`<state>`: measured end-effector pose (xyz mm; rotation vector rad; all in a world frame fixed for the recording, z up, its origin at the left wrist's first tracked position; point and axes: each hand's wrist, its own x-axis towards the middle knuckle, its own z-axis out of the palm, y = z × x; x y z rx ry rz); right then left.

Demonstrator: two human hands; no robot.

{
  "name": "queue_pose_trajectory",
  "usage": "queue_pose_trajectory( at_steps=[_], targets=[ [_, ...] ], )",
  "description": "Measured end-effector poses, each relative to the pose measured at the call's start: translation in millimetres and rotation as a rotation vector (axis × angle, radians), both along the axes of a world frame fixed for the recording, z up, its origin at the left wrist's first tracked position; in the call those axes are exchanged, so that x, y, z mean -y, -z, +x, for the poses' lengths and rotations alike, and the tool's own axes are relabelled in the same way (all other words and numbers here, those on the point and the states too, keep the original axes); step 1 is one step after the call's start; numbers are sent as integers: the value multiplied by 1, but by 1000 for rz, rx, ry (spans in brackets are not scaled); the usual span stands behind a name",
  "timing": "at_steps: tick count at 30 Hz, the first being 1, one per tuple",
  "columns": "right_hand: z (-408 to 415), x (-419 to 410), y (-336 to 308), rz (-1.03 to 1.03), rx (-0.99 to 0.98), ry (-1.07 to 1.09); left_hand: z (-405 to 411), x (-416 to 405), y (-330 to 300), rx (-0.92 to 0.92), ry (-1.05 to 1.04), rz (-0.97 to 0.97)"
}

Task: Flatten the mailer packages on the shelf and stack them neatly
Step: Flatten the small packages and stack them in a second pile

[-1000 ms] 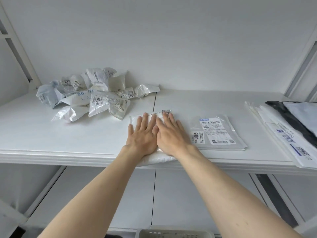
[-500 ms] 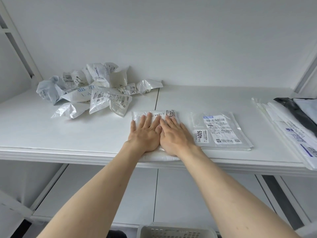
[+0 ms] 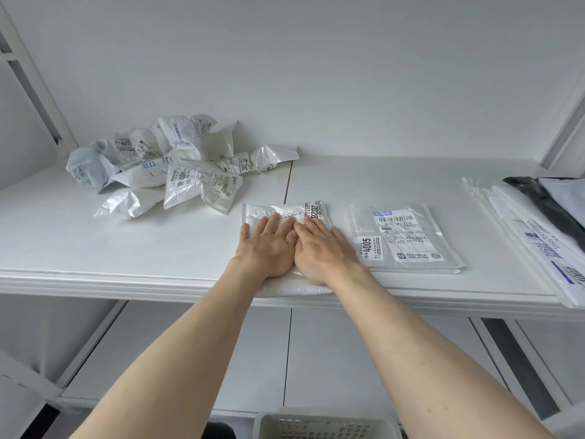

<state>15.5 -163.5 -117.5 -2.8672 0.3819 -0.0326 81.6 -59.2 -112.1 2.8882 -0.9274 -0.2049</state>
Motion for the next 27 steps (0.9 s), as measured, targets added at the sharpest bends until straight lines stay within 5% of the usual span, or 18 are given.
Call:
queue_pose_trajectory(
  at_steps=[14, 21, 27],
  targets=[
    [-22, -21, -13, -297, 257, 69, 3, -6, -8, 190, -156, 69],
    [-45, -29, -29, -163, 397, 131, 4, -54, -40, 153, -367, 354],
    [-45, -53, -35, 29, 247, 68, -9, -65, -67, 38, -289, 171]
  ],
)
